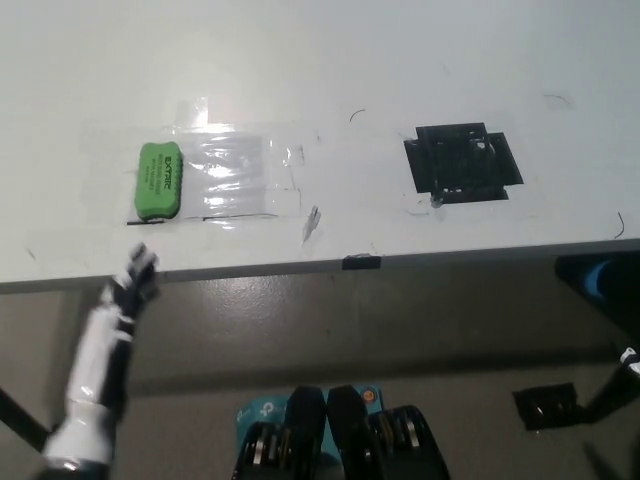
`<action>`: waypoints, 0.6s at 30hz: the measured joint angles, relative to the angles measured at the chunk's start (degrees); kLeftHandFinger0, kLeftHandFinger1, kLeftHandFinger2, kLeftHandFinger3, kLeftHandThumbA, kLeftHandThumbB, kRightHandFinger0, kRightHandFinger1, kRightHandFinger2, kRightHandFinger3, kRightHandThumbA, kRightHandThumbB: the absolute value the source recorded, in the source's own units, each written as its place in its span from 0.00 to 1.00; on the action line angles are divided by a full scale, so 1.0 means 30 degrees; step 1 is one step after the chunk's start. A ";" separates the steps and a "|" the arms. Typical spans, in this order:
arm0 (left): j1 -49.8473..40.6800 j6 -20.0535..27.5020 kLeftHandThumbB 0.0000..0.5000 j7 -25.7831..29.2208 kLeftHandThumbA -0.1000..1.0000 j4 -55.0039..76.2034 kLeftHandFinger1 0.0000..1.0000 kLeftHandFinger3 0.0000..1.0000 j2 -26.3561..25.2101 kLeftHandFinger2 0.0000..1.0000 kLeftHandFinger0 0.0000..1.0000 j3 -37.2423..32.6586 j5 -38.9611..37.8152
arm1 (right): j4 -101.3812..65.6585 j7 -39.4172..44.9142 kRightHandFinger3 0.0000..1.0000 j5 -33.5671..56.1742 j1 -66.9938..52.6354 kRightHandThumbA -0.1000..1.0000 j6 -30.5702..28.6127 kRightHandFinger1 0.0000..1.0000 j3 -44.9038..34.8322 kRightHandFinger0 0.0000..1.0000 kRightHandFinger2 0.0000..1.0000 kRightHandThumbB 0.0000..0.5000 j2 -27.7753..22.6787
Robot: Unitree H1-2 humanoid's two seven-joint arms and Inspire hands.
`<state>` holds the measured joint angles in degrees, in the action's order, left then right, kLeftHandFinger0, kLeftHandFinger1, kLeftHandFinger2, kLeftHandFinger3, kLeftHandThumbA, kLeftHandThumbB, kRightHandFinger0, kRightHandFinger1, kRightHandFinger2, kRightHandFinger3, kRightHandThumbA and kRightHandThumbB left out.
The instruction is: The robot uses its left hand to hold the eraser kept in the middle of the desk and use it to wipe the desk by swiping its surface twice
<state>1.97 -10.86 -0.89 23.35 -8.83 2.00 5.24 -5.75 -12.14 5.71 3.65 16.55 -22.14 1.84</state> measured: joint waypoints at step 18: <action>1.0185 -0.2862 0.43 -0.0829 1.00 -0.6177 1.00 1.00 -0.6891 1.00 1.00 -0.0988 0.2557 | -0.0194 0.1277 1.00 -0.0323 -0.1465 1.00 0.0243 1.00 0.3199 1.00 1.00 0.19 -0.2268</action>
<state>32.53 -19.44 -3.37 4.82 -29.50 -0.96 12.91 -6.33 -8.31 4.74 -0.74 17.28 -12.55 -4.96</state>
